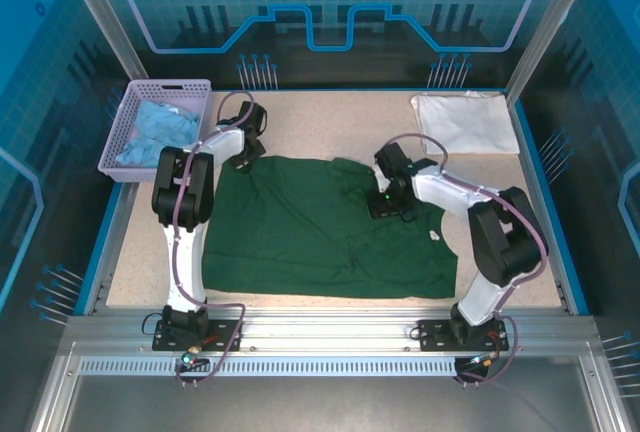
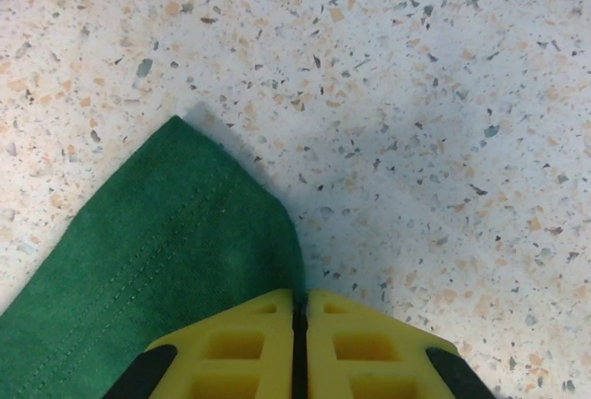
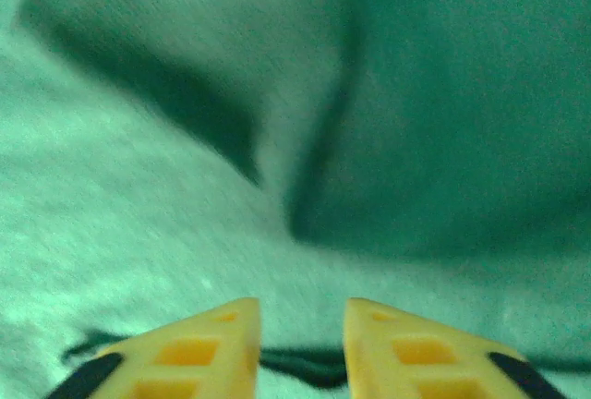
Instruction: Fold and stack the t-shirts
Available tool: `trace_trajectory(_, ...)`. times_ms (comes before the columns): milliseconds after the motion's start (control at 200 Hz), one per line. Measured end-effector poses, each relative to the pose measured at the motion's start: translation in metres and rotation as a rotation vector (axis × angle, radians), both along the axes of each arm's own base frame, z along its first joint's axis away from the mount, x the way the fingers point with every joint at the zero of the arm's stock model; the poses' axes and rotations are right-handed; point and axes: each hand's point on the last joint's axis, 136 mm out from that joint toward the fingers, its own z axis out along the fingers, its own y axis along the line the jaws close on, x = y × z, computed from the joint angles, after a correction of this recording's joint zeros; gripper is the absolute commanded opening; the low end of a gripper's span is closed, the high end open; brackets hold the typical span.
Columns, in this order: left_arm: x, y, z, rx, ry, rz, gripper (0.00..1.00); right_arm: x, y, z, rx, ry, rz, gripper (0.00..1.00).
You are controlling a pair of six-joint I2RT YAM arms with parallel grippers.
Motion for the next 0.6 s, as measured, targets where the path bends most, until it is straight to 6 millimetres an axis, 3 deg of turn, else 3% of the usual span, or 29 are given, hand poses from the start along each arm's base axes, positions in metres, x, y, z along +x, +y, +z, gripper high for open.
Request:
trace_trajectory(105,0.0,0.0,0.001,-0.001,-0.004,0.001,0.12,-0.012,-0.013,0.012,0.092,-0.034,-0.08,0.5)
trace_trajectory(210,0.001,0.0,0.002,-0.001,-0.01,0.001,0.13,-0.004,-0.017,0.045,0.231,-0.153,-0.147,0.54)
trace_trajectory(300,0.002,0.0,0.004,-0.002,-0.013,0.001,0.13,0.006,-0.006,0.064,0.312,-0.206,-0.143,0.56)
trace_trajectory(515,0.002,0.0,0.005,-0.003,-0.016,0.0,0.14,0.043,0.023,0.06,0.193,-0.144,-0.144,0.64)
trace_trajectory(600,0.001,0.0,0.004,-0.003,-0.014,0.001,0.14,0.058,0.036,0.057,0.102,-0.146,-0.155,0.77)
